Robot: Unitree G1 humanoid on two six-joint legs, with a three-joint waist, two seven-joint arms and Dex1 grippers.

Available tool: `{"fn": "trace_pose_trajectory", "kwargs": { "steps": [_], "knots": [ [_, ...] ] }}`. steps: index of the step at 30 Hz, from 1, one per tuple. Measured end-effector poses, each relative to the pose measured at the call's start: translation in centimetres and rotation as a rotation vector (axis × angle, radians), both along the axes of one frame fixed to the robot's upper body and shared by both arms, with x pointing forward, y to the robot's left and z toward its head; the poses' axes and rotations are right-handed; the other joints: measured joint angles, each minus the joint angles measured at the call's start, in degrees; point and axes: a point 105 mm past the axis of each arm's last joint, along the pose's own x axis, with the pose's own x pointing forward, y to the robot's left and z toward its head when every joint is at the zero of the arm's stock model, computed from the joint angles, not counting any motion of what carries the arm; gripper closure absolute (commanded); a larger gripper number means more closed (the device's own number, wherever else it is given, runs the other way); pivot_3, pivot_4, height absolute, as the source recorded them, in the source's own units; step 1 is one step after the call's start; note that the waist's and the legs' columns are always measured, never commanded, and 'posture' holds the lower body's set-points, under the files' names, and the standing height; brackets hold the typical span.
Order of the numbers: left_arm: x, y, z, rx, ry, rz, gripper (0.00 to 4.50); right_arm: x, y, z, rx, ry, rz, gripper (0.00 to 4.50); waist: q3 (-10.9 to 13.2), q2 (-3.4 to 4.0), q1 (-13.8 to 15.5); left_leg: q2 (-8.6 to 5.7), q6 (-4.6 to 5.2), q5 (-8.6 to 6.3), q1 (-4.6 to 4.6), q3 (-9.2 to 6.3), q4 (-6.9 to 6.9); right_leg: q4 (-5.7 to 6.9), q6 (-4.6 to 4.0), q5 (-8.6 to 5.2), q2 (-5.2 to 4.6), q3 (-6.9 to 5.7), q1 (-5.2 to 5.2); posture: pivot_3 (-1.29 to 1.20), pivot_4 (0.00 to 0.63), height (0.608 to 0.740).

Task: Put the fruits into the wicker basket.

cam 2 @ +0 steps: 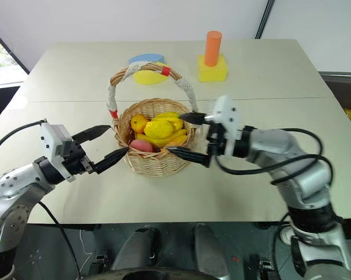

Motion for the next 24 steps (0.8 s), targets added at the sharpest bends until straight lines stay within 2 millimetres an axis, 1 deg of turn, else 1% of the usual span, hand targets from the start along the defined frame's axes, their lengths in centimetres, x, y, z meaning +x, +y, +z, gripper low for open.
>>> {"fn": "trace_pose_trajectory", "kwargs": {
  "steps": [3,5,7,9,10,12,15,16,18,22,23,24],
  "knots": [
    [0.2,-0.1,0.3,-0.001,-0.008,-0.005,0.00,1.1,-2.4,0.5,0.035,0.013,-0.102,0.02,0.0,0.00,-0.5,0.06,0.00,0.00,0.14,0.07,0.00,0.01,-0.05,0.04,0.08,0.04,0.05,0.00,0.150,0.740],
    [0.3,0.0,0.2,-0.004,-0.005,-0.006,0.00,2.2,-3.2,0.1,0.044,0.023,-0.175,0.02,0.0,0.00,-0.6,0.11,0.00,0.00,0.29,0.09,-0.03,0.03,-0.06,0.04,0.15,0.05,0.16,0.00,0.150,0.740],
    [0.4,-0.1,0.1,-0.009,-0.001,-0.009,0.00,3.4,-3.2,-0.5,0.052,0.020,-0.229,0.02,0.0,0.01,-0.7,0.12,-0.01,0.00,0.33,0.10,-0.04,0.04,-0.07,0.04,0.17,0.06,0.17,0.00,0.150,0.740],
    [0.5,-0.3,0.1,-0.016,0.000,-0.016,0.00,4.7,-2.5,-0.8,0.079,0.014,-0.266,0.02,0.0,0.01,-0.7,0.12,-0.02,0.01,0.32,0.11,-0.04,0.06,-0.06,0.04,0.16,0.06,0.16,0.00,0.150,0.740],
    [0.6,-0.4,0.1,-0.018,0.000,-0.022,0.00,5.2,-2.1,-0.8,0.093,0.010,-0.274,0.02,0.0,0.01,-0.6,0.12,-0.02,0.01,0.30,0.10,-0.04,0.05,-0.07,0.04,0.16,0.06,0.15,0.00,0.150,0.740],
    [0.6,-0.6,0.1,-0.021,-0.001,-0.026,0.00,5.5,-1.2,-1.0,0.113,0.013,-0.266,0.02,0.0,0.01,-0.3,0.11,-0.02,0.01,0.23,0.08,-0.04,0.03,-0.07,0.04,0.14,0.05,0.11,0.00,0.150,0.740],
    [0.6,-0.5,0.1,-0.022,0.000,-0.023,0.00,5.7,-0.4,-1.7,0.129,0.037,-0.251,0.73,0.0,0.01,-0.1,0.06,-0.02,0.01,0.06,0.05,-0.04,-0.01,-0.07,0.05,0.07,0.03,0.00,0.00,0.150,0.740],
    [0.6,-0.5,0.1,-0.023,0.000,-0.021,0.00,5.8,-0.1,-1.9,0.140,0.050,-0.249,1.15,0.0,0.01,-0.1,0.06,-0.02,0.01,0.06,0.05,-0.03,-0.02,-0.07,0.05,0.06,0.03,0.00,0.00,0.150,0.740],
    [0.6,-0.5,0.0,-0.024,0.002,-0.017,0.00,6.0,-0.1,-2.1,0.152,0.064,-0.252,2.20,0.0,0.01,-0.1,0.06,-0.02,0.01,0.06,0.05,-0.03,-0.02,-0.07,0.05,0.06,0.03,0.00,0.00,0.150,0.740],
    [0.5,-0.4,-0.3,-0.027,0.014,-0.010,0.00,6.3,-0.4,-1.5,0.177,0.059,-0.262,4.32,0.0,0.01,-0.2,0.07,-0.02,0.01,0.06,0.04,-0.03,-0.01,-0.07,0.05,0.08,0.02,-0.01,0.00,0.150,0.740],
    [0.5,-0.5,-0.2,-0.028,0.008,-0.012,0.00,6.4,-0.6,-1.4,0.179,0.057,-0.270,4.50,0.0,0.01,-0.2,0.07,-0.02,0.01,0.06,0.04,-0.03,-0.01,-0.07,0.05,0.08,0.02,0.00,0.00,0.150,0.740],
    [0.5,-0.5,-0.1,-0.030,0.003,-0.013,0.00,6.4,-0.7,-1.3,0.182,0.055,-0.274,4.49,0.0,0.01,-0.2,0.07,-0.02,0.01,0.06,0.04,-0.03,-0.01,-0.07,0.05,0.08,0.02,0.00,0.00,0.150,0.740]
  ]
}}
